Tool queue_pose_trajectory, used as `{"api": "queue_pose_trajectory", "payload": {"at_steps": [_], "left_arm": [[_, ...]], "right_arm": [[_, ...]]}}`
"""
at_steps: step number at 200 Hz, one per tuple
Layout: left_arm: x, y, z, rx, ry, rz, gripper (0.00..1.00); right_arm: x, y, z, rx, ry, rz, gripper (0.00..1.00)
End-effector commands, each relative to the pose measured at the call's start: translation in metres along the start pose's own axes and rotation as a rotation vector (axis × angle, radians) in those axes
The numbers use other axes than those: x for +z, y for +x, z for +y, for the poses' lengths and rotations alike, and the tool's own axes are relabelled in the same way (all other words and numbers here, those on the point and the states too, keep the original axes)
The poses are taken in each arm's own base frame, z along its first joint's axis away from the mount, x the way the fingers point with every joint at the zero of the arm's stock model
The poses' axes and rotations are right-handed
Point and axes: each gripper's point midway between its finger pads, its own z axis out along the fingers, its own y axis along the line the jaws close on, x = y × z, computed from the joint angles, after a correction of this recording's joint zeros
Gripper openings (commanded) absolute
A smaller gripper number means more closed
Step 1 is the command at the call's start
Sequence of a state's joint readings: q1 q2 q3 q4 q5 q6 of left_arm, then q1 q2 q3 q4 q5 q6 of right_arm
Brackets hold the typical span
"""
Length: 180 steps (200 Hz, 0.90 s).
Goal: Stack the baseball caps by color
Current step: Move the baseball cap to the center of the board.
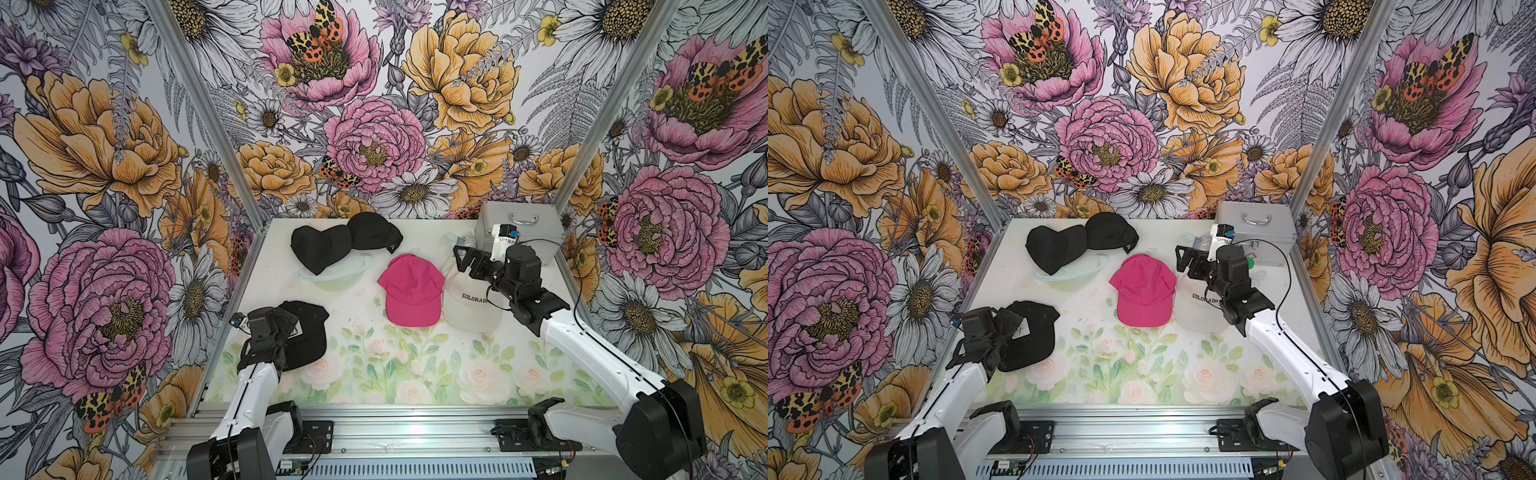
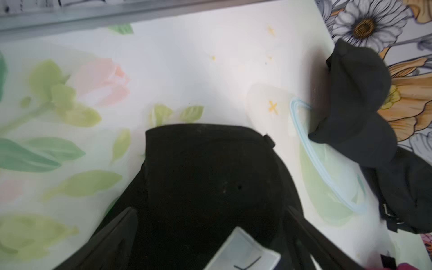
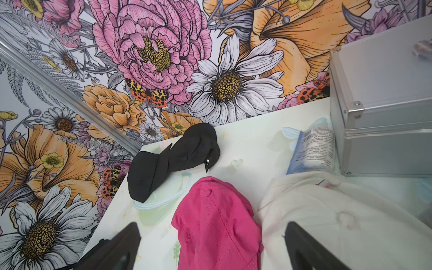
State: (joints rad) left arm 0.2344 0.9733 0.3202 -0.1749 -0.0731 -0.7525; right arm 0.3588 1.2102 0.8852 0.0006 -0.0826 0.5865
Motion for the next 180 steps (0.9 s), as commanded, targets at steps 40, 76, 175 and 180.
{"api": "queue_pose_trajectory", "payload": {"at_steps": [40,76,175,180], "left_arm": [[0.025,0.02,-0.073,0.271,0.181,0.16,0.99],[0.02,0.074,-0.105,0.527,0.217,0.259,0.99],[-0.06,0.087,-0.141,0.368,0.305,0.123,0.99],[-0.064,0.091,-0.141,0.366,0.301,0.114,0.99]], "right_arm": [[0.015,0.015,0.021,-0.06,-0.057,0.084,0.97],[0.02,0.019,0.025,-0.086,-0.061,0.118,0.97],[0.048,0.076,0.09,-0.44,-0.191,0.27,0.99],[0.05,0.077,0.091,-0.449,-0.187,0.268,0.99]]}}
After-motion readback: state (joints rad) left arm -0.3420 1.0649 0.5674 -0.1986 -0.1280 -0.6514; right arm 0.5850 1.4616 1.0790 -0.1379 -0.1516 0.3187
